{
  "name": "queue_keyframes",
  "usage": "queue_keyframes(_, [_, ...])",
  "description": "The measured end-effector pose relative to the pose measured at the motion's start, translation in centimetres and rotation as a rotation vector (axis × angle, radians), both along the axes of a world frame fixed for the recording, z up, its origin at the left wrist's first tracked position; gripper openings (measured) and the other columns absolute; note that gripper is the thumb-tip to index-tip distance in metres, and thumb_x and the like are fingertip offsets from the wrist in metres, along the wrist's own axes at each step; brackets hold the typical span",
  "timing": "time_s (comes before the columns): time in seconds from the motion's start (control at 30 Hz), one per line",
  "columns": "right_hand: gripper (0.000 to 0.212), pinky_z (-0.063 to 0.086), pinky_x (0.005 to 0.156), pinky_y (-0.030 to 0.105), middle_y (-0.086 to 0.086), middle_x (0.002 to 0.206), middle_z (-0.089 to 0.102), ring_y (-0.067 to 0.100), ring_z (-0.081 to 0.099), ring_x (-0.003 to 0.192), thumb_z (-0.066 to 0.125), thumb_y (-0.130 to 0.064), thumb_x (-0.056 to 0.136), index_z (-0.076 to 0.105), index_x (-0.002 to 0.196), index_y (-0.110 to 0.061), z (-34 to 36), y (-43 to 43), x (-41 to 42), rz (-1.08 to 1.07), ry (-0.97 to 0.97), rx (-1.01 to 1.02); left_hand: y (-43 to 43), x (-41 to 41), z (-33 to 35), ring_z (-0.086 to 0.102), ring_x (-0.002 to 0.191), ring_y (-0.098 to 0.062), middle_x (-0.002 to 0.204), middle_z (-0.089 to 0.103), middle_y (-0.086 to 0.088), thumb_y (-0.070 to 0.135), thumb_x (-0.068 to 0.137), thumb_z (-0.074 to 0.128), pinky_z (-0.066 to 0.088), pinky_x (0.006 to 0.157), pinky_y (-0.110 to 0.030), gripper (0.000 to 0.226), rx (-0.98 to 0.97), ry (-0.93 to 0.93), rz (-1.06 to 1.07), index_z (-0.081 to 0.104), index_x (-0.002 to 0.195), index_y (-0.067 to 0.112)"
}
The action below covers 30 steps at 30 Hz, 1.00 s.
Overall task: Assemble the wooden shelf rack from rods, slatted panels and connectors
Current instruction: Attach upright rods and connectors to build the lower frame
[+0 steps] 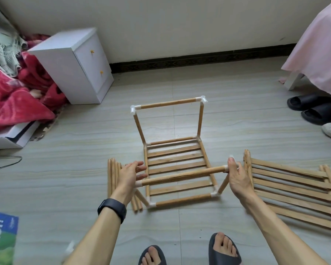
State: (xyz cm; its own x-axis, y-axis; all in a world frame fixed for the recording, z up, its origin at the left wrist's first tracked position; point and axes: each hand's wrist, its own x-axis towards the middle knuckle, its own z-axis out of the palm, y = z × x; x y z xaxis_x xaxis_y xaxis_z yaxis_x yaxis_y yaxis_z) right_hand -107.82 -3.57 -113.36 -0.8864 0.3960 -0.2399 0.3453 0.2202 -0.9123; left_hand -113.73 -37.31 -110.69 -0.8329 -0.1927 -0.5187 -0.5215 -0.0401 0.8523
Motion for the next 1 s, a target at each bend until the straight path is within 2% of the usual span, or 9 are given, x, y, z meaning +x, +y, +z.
queue_keyframes(0.13, [0.048, 0.037, 0.069, 0.026, -0.004, 0.088, 0.053, 0.007, 0.050, 0.082, 0.031, -0.062, 0.103, 0.053, 0.087, -0.022, 0.3, -1.2, 0.2, -0.006, -0.016, 0.018, 0.0, -1.4, -0.3, 0.072, 0.084, -0.022, 0.107, 0.072, -0.002, 0.013, 0.106, 0.042, 0.053, 0.070, -0.033, 0.026, -0.104, 0.037, 0.015, 0.066, 0.107, 0.022])
queue_keyframes(0.27, [0.043, 0.036, 0.069, 0.022, -0.002, 0.095, 0.056, 0.006, 0.052, 0.087, 0.028, -0.058, 0.105, 0.048, 0.087, -0.024, 0.4, -1.8, 0.4, 0.021, -0.005, 0.068, -0.1, -2.3, -0.4, 0.074, 0.084, -0.023, 0.108, 0.070, -0.003, 0.002, 0.103, 0.033, 0.057, 0.087, -0.043, 0.040, -0.175, 0.045, -0.034, 0.068, 0.105, 0.023])
queue_keyframes(0.37, [0.052, 0.037, 0.078, 0.032, 0.003, 0.101, 0.061, 0.015, 0.056, 0.097, 0.028, -0.063, 0.102, 0.055, 0.097, -0.019, 0.4, -1.6, 0.2, 0.031, -0.002, 0.053, 0.3, -2.6, 0.1, 0.075, 0.077, -0.025, 0.105, 0.068, -0.004, -0.002, 0.100, 0.030, 0.059, 0.074, -0.038, 0.043, -0.229, 0.035, -0.029, 0.066, 0.099, 0.021])
queue_keyframes(0.47, [0.058, 0.037, 0.088, 0.039, 0.000, 0.098, 0.056, 0.019, 0.053, 0.099, 0.026, -0.072, 0.096, 0.054, 0.092, -0.020, -0.2, -1.1, 0.8, 0.041, 0.013, 0.027, 0.7, -1.8, 0.6, 0.074, 0.072, -0.021, 0.100, 0.069, -0.003, 0.003, 0.101, 0.038, 0.054, 0.059, -0.028, 0.033, -0.355, 0.040, -0.049, 0.065, 0.097, 0.021])
queue_keyframes(0.57, [0.070, 0.038, 0.091, 0.041, -0.006, 0.101, 0.048, 0.018, 0.046, 0.101, 0.023, -0.083, 0.091, 0.050, 0.099, -0.019, 0.0, -1.1, 1.3, 0.087, -0.003, 0.072, 0.8, -0.2, 0.8, 0.062, 0.078, -0.011, 0.093, 0.065, 0.002, 0.021, 0.100, 0.044, 0.051, 0.062, -0.029, 0.019, -0.697, 0.186, -0.173, 0.063, 0.097, 0.025])
queue_keyframes(0.67, [0.061, 0.039, 0.103, 0.045, 0.012, 0.141, 0.047, 0.029, 0.043, 0.131, 0.043, -0.060, 0.099, 0.048, 0.132, -0.009, 1.1, -1.4, 0.8, -0.011, 0.032, 0.369, 0.8, 0.6, 1.5, 0.046, 0.083, -0.009, 0.088, 0.057, 0.009, 0.034, 0.101, 0.044, 0.030, 0.072, -0.030, 0.018, -1.165, 0.470, -0.371, 0.060, 0.095, 0.028])
queue_keyframes(0.77, [0.050, 0.033, 0.114, 0.055, 0.014, 0.147, 0.049, 0.032, 0.039, 0.139, 0.057, -0.041, 0.097, 0.051, 0.137, -0.010, 3.9, -2.0, -0.7, 0.027, 0.209, 0.694, 1.1, 0.3, 2.1, 0.051, 0.084, -0.012, 0.086, 0.059, 0.012, 0.045, 0.102, 0.037, 0.028, 0.076, -0.033, 0.032, -1.303, 0.507, -0.588, 0.061, 0.089, 0.029])
queue_keyframes(0.87, [0.058, 0.024, 0.118, 0.052, 0.007, 0.155, 0.044, 0.024, 0.024, 0.150, 0.041, -0.056, 0.094, 0.057, 0.136, -0.019, 6.0, -2.4, -3.4, 0.172, 0.218, 0.883, 1.1, -0.6, 2.2, 0.048, 0.062, -0.011, 0.062, 0.054, 0.009, 0.052, 0.100, 0.030, 0.045, 0.068, -0.037, 0.049, -1.224, 0.305, -0.748, 0.056, 0.070, 0.023])
queue_keyframes(1.0, [0.069, 0.001, 0.123, 0.053, 0.002, 0.167, 0.023, 0.017, -0.005, 0.156, 0.014, -0.065, 0.095, 0.046, 0.146, -0.032, 4.9, -2.0, -5.6, 0.339, 0.014, 0.988, 1.1, -1.9, 2.5, 0.047, 0.057, -0.010, 0.061, 0.053, 0.007, 0.048, 0.096, 0.032, 0.046, 0.061, -0.030, 0.045, -1.275, 0.201, -0.920, 0.061, 0.072, 0.023])
